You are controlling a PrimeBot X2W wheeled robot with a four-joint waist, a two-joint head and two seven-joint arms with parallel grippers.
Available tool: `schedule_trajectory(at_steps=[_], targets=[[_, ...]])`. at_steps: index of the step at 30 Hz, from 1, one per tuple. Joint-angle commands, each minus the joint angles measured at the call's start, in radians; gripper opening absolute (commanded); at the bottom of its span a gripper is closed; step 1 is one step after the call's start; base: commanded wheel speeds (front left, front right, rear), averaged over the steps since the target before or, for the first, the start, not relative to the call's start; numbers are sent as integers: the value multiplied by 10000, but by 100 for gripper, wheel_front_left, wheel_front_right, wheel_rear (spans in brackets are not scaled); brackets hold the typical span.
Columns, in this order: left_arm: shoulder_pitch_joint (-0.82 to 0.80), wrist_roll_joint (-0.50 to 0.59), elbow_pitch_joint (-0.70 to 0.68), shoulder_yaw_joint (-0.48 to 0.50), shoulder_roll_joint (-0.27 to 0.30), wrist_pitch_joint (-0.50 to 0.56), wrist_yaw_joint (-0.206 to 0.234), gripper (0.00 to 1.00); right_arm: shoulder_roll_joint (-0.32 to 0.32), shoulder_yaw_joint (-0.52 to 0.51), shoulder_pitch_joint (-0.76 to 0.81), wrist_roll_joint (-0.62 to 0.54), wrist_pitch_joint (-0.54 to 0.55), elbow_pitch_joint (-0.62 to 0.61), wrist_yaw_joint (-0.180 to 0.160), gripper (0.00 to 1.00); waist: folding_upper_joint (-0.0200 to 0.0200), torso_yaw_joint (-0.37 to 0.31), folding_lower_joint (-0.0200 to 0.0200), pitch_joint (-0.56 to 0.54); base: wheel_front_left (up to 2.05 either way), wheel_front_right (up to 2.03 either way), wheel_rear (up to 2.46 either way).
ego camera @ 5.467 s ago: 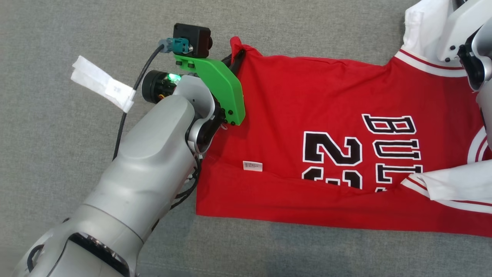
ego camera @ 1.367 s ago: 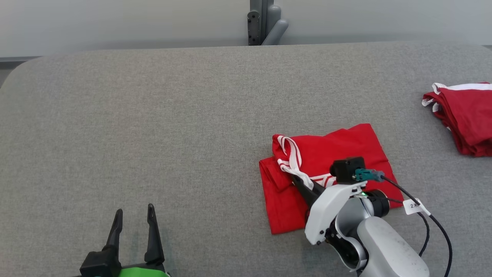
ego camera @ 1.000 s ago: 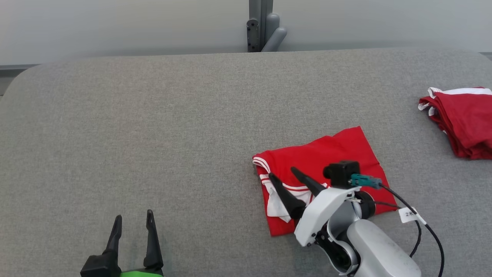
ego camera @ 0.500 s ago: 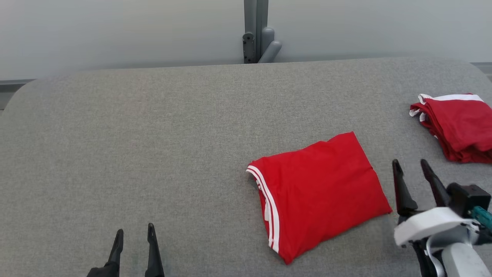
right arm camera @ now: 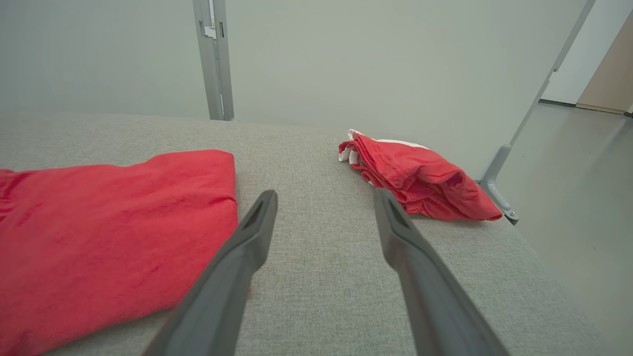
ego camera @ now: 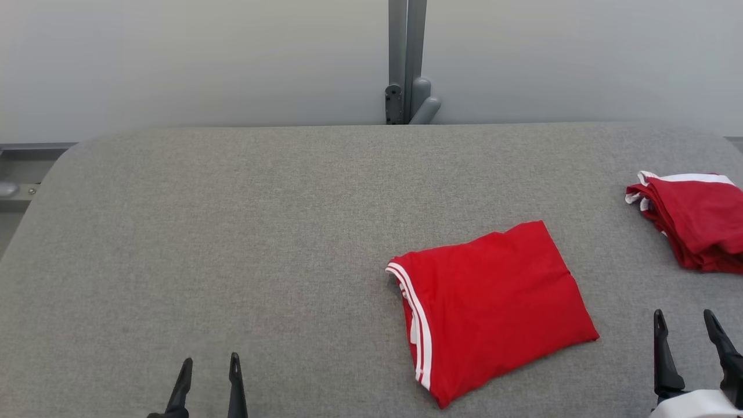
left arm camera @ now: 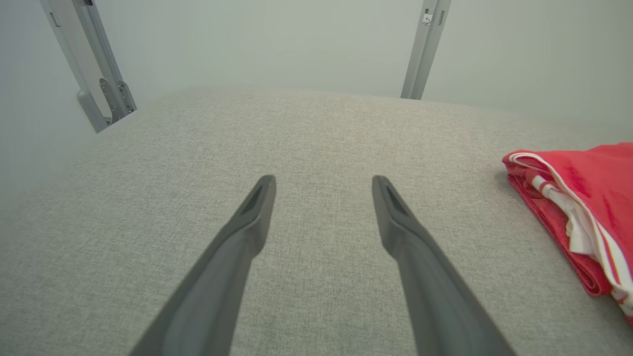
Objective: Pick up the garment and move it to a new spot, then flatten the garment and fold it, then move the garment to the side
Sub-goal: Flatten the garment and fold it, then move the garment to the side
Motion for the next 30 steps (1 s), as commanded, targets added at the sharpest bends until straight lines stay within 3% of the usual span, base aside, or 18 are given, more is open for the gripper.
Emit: schedule_trajectory(at_steps=[1, 9, 25, 30], targets=[[10, 102, 39, 5, 14, -25, -135, 100, 32, -25, 171, -50, -39, -156, -2, 100, 54, 82, 0, -78, 0, 0, 0], [-191, -6, 333, 80, 17, -25, -882, 100, 230, 174, 615, 284, -40, -667, -2, 100, 54, 36, 0, -198, 0, 0, 0], [-233, -196, 174, 240, 16, -25, -801, 100, 266, 497, 471, 356, -41, -797, -2, 100, 54, -85, 0, -72, 0, 0, 0], [-209, -320, -6, 141, 16, -25, -640, 100, 94, 726, -67, 874, -41, -940, -2, 100, 54, -150, 0, 101, 0, 0, 0]])
